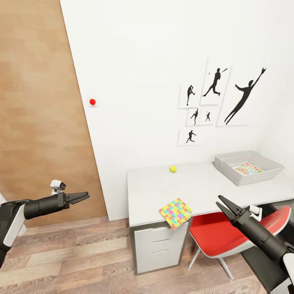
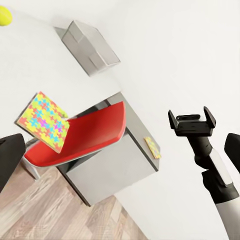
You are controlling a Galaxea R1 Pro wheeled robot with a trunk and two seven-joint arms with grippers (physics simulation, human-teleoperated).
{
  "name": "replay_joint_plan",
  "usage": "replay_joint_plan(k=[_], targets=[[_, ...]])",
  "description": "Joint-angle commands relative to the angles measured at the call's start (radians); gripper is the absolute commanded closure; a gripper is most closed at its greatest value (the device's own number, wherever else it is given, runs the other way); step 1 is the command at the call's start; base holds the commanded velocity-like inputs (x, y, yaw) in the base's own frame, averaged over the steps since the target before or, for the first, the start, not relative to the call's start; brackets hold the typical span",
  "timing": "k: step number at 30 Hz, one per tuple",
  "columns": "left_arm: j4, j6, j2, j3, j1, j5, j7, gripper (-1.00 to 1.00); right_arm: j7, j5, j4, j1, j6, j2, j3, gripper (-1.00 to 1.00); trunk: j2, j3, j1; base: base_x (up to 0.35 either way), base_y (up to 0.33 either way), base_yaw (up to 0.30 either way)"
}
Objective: Put all the toys in the child's room - the three board games (two on the bed and one on the table), the two jigsaw puzzles on the table, and the tennis ball on the table - inside the toy box on the table in the child's room.
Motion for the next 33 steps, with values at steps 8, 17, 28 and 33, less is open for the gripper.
replay_joint_plan(k=[8,17,28,33], targets=[[0.000,0.009,0.000,0.000,-0.001,0.002,-0.001,-1.00,0.000,-0.002,0.000,-0.001,0.006,0.001,0.001,-1.00,-0.002,-0.002,0.000,-0.034,-0.299,0.000],[0.000,0.008,-0.001,0.000,-0.001,0.002,0.001,-1.00,-0.001,-0.002,0.000,-0.001,0.005,0.000,0.001,-1.00,-0.002,-0.002,0.000,-0.002,-0.305,0.000],[0.000,0.007,-0.001,-0.001,-0.001,0.003,0.002,-1.00,-0.001,-0.002,0.000,-0.001,0.006,0.000,0.001,-1.00,-0.002,-0.002,0.000,-0.001,-0.306,0.000],[0.000,0.008,-0.001,-0.002,-0.001,0.004,0.002,-1.00,-0.001,-0.002,0.000,-0.001,0.006,0.000,0.001,-1.00,-0.002,-0.002,0.000,-0.057,-0.303,0.000]])
